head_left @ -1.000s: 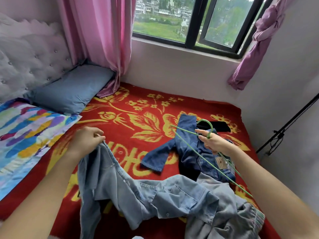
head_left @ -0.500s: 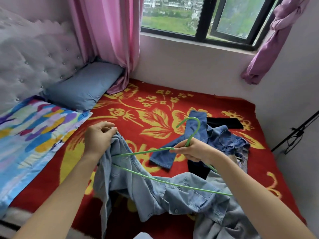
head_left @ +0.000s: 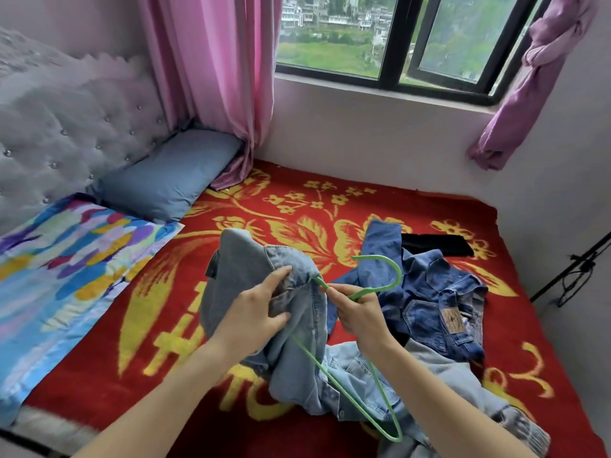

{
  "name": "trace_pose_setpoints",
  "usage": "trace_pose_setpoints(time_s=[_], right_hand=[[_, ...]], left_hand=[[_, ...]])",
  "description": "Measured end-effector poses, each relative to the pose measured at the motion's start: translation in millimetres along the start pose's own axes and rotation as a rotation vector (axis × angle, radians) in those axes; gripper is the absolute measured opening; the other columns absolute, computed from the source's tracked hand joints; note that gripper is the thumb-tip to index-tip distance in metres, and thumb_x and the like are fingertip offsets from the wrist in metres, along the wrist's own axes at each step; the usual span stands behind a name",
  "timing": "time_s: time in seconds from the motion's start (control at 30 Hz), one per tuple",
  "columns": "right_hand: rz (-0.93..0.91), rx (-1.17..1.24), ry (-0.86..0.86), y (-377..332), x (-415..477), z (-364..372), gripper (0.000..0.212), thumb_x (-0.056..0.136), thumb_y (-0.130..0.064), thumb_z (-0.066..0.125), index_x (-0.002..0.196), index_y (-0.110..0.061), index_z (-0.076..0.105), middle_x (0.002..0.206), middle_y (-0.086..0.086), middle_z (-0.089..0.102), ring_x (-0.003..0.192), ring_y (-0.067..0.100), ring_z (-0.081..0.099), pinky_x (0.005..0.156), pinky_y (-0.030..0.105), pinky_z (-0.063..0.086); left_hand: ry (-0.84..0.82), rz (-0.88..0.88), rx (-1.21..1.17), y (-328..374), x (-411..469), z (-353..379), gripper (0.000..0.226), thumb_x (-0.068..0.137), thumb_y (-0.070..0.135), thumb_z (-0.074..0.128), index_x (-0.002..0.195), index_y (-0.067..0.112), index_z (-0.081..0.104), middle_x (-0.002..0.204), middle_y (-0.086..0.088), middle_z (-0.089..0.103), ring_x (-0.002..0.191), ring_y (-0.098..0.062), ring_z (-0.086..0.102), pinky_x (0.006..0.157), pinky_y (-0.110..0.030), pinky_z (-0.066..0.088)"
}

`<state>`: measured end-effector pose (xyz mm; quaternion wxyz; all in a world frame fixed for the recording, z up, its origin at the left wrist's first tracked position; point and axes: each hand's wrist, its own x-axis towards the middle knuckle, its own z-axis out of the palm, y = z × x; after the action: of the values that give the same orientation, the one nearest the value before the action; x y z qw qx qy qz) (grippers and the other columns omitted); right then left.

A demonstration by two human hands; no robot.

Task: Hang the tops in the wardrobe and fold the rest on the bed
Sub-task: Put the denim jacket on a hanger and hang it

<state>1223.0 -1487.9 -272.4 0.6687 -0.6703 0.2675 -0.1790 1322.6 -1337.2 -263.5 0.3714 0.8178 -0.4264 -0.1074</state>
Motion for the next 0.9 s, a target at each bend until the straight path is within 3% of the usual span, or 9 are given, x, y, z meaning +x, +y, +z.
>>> trace_pose_setpoints(time_s=[0.07, 0.13, 0.3, 0.4, 0.5, 0.63, 0.77, 0.83, 0.9], right_hand=[[-0.001, 0.003, 0.006, -2.9, -2.8, -3.0, 0.017, 0.091, 0.003, 0.051, 0.102, 0.010, 0.063, 0.031, -0.013, 0.043, 0.031, -0.003, 0.043, 0.038, 0.009, 0.035], [-0.014, -0.033, 0.006, -3.9, -4.3, -8.2, 0.015, 0.091, 0.002, 0.053, 0.098, 0.006, 0.066, 0.032, -0.013, 0.042, 0.031, -0.001, 0.041, 0.037, 0.009, 0.032], [-0.094, -0.024, 0.062, -4.1, -20.2, -29.4, 0.023, 0.089, 0.001, 0.057, 0.072, -0.009, 0.068, 0.039, -0.009, 0.043, 0.039, 0.002, 0.036, 0.044, 0.011, 0.028], [-0.190, -0.097, 0.138, -0.3, -23.2, -24.7, 0.029, 0.089, -0.002, 0.059, 0.067, -0.019, 0.067, 0.050, 0.012, 0.045, 0.053, 0.014, 0.040, 0.051, 0.017, 0.032], [-0.171, -0.111, 0.081, -2.0, -14.8, 5.0, 0.027, 0.088, 0.003, 0.057, 0.069, -0.015, 0.066, 0.051, -0.011, 0.055, 0.049, 0.001, 0.044, 0.054, 0.014, 0.034], [-0.132, 0.095, 0.088, -1.5, 2.5, 18.4, 0.032, 0.085, 0.014, 0.053, 0.069, -0.012, 0.064, 0.057, -0.013, 0.063, 0.060, 0.003, 0.054, 0.062, 0.018, 0.044], [-0.216, -0.121, 0.013, -11.9, -0.3, 5.8, 0.028, 0.087, -0.001, 0.061, 0.065, -0.018, 0.065, 0.045, -0.014, 0.050, 0.046, 0.000, 0.039, 0.051, 0.013, 0.032], [-0.227, -0.151, 0.008, -15.6, 1.3, 5.3, 0.025, 0.087, -0.004, 0.062, 0.067, -0.018, 0.066, 0.042, -0.013, 0.042, 0.042, 0.002, 0.032, 0.047, 0.015, 0.027], [-0.234, -0.156, -0.006, -18.7, 1.0, 7.6, 0.024, 0.087, -0.004, 0.062, 0.067, -0.018, 0.066, 0.039, -0.014, 0.040, 0.040, 0.002, 0.030, 0.046, 0.015, 0.027]], left_hand=[[0.149, 0.006, 0.024, 2.0, 7.0, -0.5, 0.067, 0.079, 0.003, 0.068, 0.131, 0.034, 0.041, 0.074, 0.002, 0.061, 0.061, -0.002, 0.060, 0.057, -0.013, 0.041], [0.373, 0.030, 0.205, -7.6, 21.3, -16.4, 0.061, 0.069, -0.003, 0.073, 0.125, 0.015, 0.057, 0.080, -0.010, 0.064, 0.064, -0.024, 0.062, 0.059, -0.029, 0.048], [0.707, 0.142, 0.543, -34.5, 47.0, -51.8, 0.022, 0.068, -0.003, 0.067, 0.089, -0.005, 0.066, 0.069, -0.021, 0.057, 0.051, -0.037, 0.059, 0.043, -0.037, 0.047], [0.688, 0.178, 0.416, -23.5, 44.1, -39.6, 0.019, 0.078, 0.012, 0.053, 0.095, 0.007, 0.060, 0.075, -0.019, 0.058, 0.057, -0.036, 0.059, 0.048, -0.035, 0.047], [0.452, 0.287, 0.093, 12.7, 27.7, 2.7, 0.017, 0.079, 0.024, 0.044, 0.096, 0.027, 0.048, 0.079, -0.007, 0.059, 0.069, -0.017, 0.058, 0.060, -0.024, 0.044], [0.357, 0.258, 0.141, 24.6, 19.6, 21.5, 0.015, 0.080, 0.028, 0.046, 0.094, 0.028, 0.039, 0.082, -0.011, 0.062, 0.064, -0.031, 0.063, 0.048, -0.033, 0.047], [0.517, 0.141, 0.315, -0.3, 33.4, -6.4, 0.065, 0.072, -0.002, 0.068, 0.122, 0.021, 0.035, 0.104, -0.024, 0.054, 0.067, -0.039, 0.060, 0.044, -0.029, 0.037], [0.583, 0.336, 0.600, -2.3, 34.8, -6.0, 0.074, 0.074, -0.005, 0.054, 0.139, 0.019, 0.027, 0.125, -0.025, 0.042, 0.095, -0.040, 0.053, 0.062, -0.042, 0.045], [0.445, 0.541, 0.825, -9.5, 40.4, -10.0, 0.068, 0.076, 0.006, 0.036, 0.141, 0.022, 0.030, 0.139, -0.020, 0.039, 0.121, -0.039, 0.042, 0.094, -0.054, 0.033]])
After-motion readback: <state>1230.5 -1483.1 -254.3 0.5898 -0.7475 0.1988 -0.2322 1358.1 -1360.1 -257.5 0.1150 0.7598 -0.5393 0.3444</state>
